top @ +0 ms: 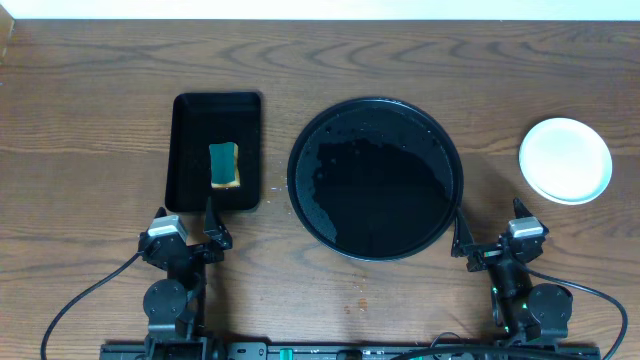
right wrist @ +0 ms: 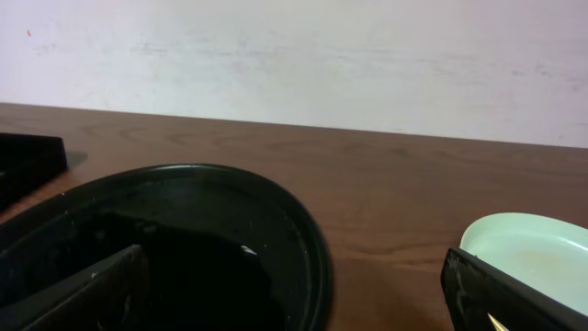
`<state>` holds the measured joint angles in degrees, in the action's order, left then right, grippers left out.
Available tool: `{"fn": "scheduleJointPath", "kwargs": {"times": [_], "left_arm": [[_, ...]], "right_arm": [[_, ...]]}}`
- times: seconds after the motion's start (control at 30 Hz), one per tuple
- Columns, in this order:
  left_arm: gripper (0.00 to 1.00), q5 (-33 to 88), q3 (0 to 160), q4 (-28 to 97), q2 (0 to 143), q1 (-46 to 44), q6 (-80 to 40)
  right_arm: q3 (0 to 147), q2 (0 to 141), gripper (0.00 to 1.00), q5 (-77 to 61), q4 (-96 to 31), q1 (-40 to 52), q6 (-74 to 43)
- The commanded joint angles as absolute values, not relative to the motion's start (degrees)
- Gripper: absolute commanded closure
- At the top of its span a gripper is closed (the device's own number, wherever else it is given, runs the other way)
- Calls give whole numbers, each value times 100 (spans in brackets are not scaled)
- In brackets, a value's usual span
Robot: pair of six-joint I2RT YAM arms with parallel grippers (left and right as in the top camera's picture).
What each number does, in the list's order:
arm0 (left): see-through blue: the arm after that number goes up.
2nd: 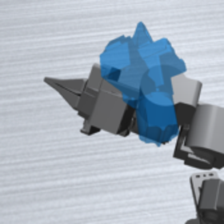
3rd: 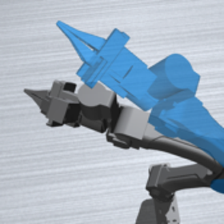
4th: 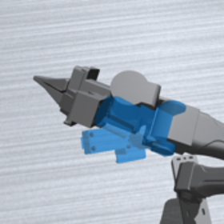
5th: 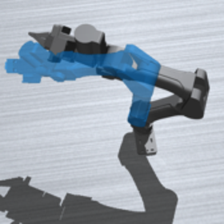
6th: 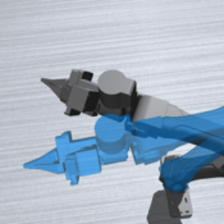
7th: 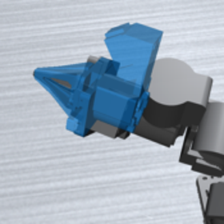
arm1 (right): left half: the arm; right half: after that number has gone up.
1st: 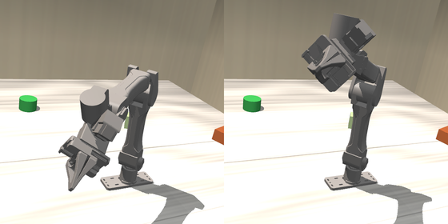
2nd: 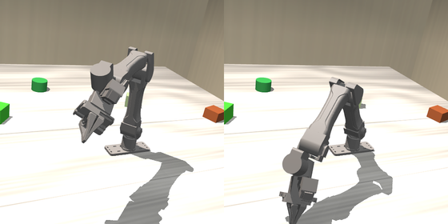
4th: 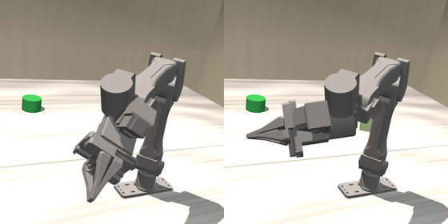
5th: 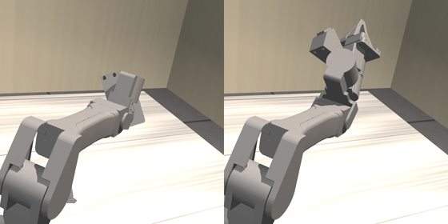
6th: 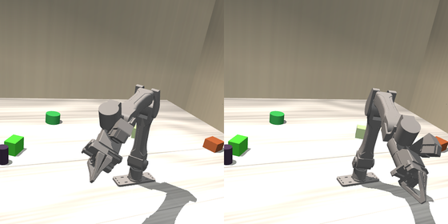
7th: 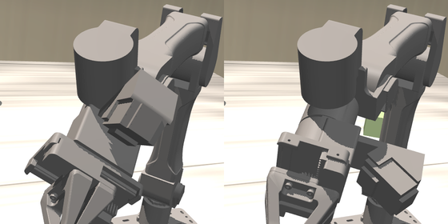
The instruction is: Clean dirty plates on tray and stack at the side
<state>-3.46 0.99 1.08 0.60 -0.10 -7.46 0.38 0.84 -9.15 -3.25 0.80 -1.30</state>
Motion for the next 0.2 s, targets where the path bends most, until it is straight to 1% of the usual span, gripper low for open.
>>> {"fn": "scheduleJointPath", "kwargs": {"times": [0.0, 0.17], "left_arm": [[13, -622, 23, 364, 23, -8, -742], [13, -622, 23, 364, 23, -8, -742]], "right_arm": [[32, 60, 1, -899, -349, 36, -211], [32, 60, 1, -899, -349, 36, -211]]}}
